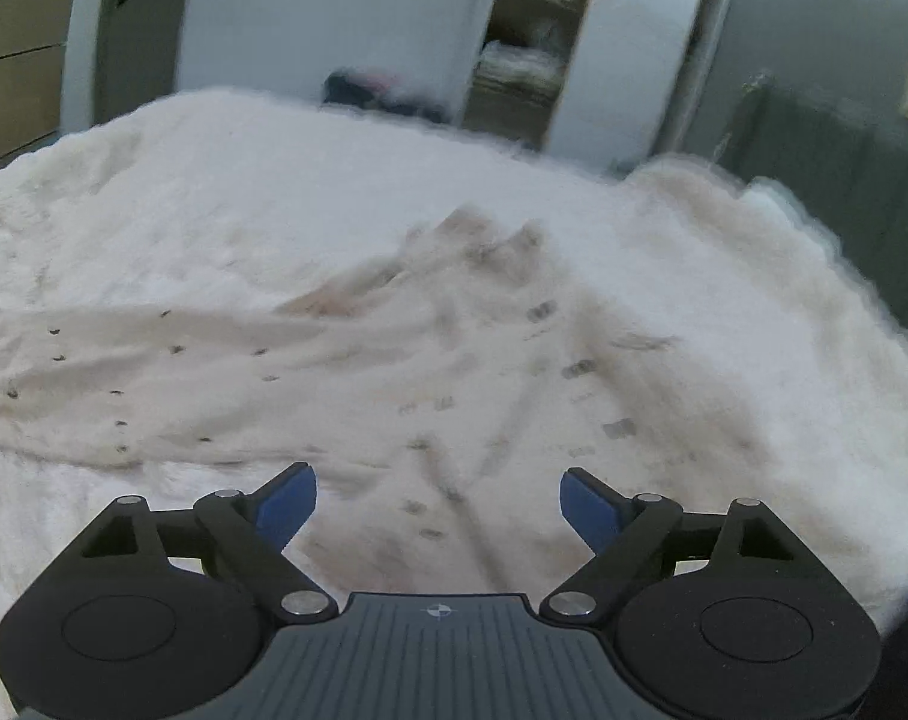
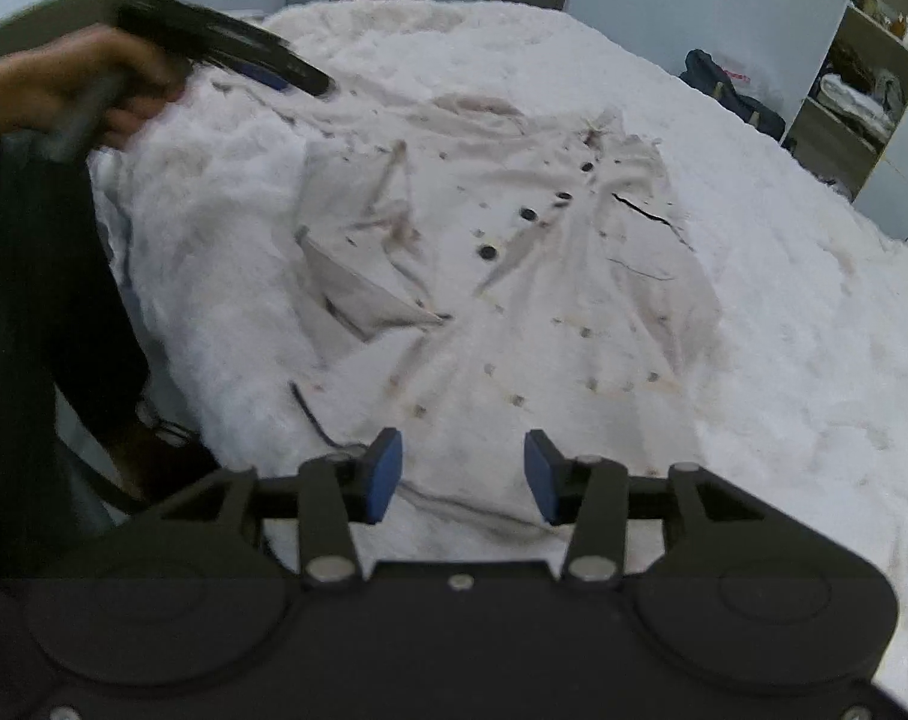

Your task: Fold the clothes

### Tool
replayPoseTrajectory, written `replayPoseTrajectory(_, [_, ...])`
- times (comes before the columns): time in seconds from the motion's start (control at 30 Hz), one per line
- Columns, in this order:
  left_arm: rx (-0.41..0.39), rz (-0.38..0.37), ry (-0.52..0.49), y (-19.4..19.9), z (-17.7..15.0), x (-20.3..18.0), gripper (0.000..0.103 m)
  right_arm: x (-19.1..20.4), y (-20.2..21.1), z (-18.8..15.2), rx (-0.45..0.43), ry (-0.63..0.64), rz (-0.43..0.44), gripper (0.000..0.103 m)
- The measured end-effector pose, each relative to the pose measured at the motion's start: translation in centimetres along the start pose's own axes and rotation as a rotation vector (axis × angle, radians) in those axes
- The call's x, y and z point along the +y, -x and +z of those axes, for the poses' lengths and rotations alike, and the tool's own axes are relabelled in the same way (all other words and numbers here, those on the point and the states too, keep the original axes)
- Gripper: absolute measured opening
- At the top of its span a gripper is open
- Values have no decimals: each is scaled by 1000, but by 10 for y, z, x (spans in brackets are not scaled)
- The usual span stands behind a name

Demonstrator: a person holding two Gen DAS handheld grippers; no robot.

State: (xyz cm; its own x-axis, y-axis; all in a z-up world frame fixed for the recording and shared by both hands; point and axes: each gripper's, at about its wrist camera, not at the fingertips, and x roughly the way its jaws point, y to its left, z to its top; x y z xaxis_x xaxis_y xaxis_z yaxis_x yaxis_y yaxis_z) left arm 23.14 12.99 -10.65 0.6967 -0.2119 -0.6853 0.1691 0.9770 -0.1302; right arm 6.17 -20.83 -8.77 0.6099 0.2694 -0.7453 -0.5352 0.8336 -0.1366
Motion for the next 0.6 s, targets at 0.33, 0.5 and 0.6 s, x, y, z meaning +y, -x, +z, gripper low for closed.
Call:
replayPoseTrajectory(0.33, [76, -82, -89, -22, -2, -25, 3, -11, 2, -9, -23, -67, -77, 44])
replayPoseTrajectory(0.5, [-92, -137, -68, 83, -26, -1, 2, -22, 15, -14, -61, -92, -94, 44])
replayPoseTrajectory(0.6, [-122, -89, -26, 152, -53, 25, 3, -33, 20, -19, -75, -128, -88, 45])
